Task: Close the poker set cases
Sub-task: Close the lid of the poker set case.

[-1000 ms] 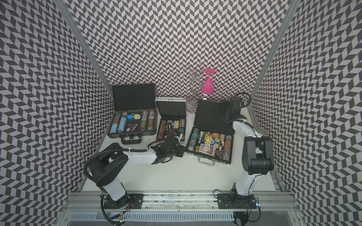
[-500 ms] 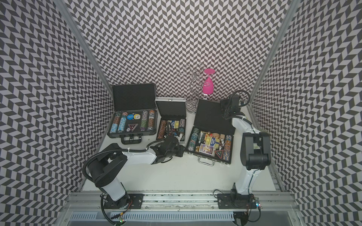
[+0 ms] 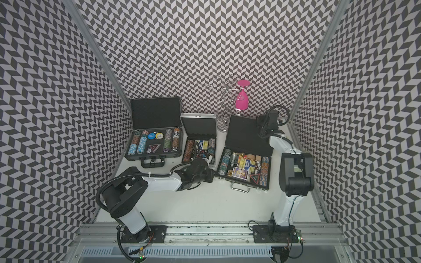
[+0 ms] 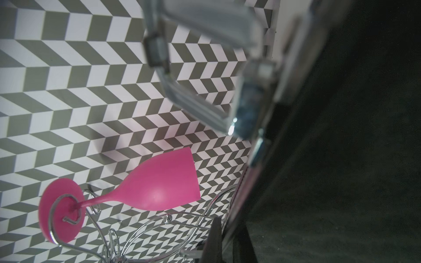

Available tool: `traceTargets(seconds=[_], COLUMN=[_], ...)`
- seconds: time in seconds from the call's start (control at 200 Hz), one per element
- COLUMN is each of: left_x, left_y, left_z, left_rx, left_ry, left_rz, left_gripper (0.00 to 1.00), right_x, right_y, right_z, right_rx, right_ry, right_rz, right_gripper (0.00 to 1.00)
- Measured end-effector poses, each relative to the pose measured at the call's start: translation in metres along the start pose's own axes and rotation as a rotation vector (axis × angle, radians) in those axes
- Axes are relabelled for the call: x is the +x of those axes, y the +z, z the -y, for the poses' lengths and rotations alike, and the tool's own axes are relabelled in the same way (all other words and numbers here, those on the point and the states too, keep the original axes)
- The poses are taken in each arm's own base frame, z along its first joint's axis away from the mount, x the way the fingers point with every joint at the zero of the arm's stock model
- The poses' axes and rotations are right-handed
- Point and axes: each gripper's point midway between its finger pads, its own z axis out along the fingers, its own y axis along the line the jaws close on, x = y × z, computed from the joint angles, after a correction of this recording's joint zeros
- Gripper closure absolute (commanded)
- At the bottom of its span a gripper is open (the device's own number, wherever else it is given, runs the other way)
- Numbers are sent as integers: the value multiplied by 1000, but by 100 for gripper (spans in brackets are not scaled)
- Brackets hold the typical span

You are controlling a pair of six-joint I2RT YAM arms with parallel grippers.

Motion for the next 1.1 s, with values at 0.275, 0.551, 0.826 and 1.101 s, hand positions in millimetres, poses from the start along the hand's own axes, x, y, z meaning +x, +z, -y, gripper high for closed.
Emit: traceTargets(seconds=[0.275,0.551,0.826,1.101], left_x=[3,5,-21,-57], left_y=[0,-1,-25,-47], left_z=[-9,-11,-3,-14], left_rx=[-29,-37,-4,-17], left_ry=[-7,-8,-40,-82], left_rz=[-7,-17,43,117], left_gripper=[77,71,55,50], right_x=[6,27,54,77], right_y=[-13,-58,-113,-164], right_z=[-2,-4,5,33], right_rx=[-50,-135,-160,-146], right_ry=[-20,-65,-142,-204], right_rz=[-26,-60,-83,-104], right_gripper=[100,100,100,93])
